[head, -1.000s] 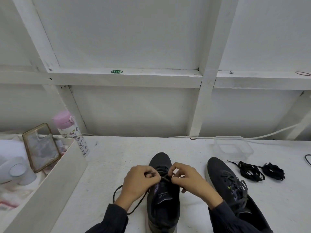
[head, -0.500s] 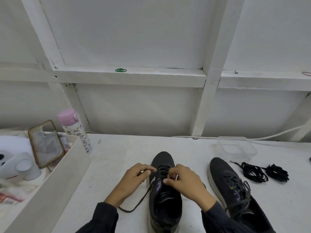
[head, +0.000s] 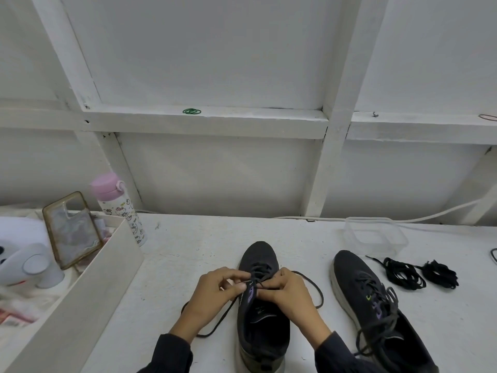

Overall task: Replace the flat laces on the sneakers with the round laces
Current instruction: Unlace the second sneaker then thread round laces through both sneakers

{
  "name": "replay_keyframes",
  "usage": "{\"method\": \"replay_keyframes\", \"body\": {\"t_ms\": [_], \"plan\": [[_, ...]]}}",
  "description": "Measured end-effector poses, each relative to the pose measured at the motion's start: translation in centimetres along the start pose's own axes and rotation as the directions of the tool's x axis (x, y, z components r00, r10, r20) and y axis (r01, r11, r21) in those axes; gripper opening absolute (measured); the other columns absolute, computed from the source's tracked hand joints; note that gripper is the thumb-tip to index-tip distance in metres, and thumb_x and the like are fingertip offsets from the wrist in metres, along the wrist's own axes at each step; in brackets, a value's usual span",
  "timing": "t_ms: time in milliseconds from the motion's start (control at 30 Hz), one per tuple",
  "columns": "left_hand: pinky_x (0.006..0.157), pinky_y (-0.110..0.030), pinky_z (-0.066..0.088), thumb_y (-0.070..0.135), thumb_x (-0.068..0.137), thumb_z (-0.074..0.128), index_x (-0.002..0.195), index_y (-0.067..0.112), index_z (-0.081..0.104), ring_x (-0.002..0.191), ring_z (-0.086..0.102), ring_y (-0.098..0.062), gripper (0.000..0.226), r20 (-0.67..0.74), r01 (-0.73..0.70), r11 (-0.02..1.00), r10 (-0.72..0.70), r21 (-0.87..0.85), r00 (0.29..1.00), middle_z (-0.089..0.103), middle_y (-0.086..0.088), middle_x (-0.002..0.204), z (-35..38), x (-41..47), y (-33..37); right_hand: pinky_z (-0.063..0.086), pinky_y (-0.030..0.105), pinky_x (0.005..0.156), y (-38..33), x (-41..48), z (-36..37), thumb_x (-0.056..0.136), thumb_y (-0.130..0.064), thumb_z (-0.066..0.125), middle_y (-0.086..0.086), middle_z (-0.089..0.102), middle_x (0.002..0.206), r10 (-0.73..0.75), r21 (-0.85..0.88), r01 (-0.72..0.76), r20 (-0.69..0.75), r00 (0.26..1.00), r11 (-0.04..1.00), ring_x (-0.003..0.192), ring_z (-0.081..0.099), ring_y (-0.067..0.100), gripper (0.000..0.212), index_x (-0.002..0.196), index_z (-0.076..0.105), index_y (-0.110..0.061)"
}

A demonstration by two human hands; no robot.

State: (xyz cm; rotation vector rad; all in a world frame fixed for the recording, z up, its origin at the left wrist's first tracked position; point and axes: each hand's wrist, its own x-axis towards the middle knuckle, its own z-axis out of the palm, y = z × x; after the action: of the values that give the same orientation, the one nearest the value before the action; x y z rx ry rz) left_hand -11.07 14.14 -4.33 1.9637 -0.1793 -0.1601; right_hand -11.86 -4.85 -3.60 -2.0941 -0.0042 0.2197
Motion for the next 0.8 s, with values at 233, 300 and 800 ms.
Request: {"method": "replay_keyframes", "body": {"t_ms": [233,300,800], "plan": [[0.066,-0.019,0.051,0.021,0.082,0.076,0.079,0.030,0.078,0.061,0.057,-0.004,0.010,-0.019,0.018,0.997,-0.017,0.070,1.000,0.074,0.014,0.080,0.0,-0.4,0.4,0.056,0.042,0.081,0.3,0.0,0.0,0.068,-0.044,0.081,-0.012,0.074,0.080,-0.045,0.105,0.045,0.002,0.999,0.993,0.083,0.069,0.010,0.013,0.080,0.078,-0.045],[0.064,-0.017,0.048,0.020,0.082,0.076,0.078,0.029,0.078,0.058,0.054,-0.001,0.010,-0.027,0.014,0.996,-0.012,0.086,1.000,0.074,0.014,0.077,0.1,-0.5,0.5,0.055,0.041,0.080,0.5,0.0,0.1,0.065,-0.049,0.080,-0.010,0.074,0.081,-0.045,0.112,0.045,-0.006,0.999,0.993,0.083,0.067,0.010,0.015,0.080,0.077,-0.046],[0.076,-0.022,0.051,0.024,0.083,0.069,0.077,0.037,0.074,0.079,0.061,-0.005,0.014,0.111,-0.101,0.902,0.059,0.420,0.992,0.067,0.015,0.080,-0.6,0.5,2.8,0.055,0.042,0.082,0.6,0.1,0.1,0.071,-0.025,0.084,-0.016,0.073,0.074,-0.054,0.168,0.059,-0.033,0.998,0.984,0.080,0.068,0.008,0.029,0.066,0.074,-0.051]]}}
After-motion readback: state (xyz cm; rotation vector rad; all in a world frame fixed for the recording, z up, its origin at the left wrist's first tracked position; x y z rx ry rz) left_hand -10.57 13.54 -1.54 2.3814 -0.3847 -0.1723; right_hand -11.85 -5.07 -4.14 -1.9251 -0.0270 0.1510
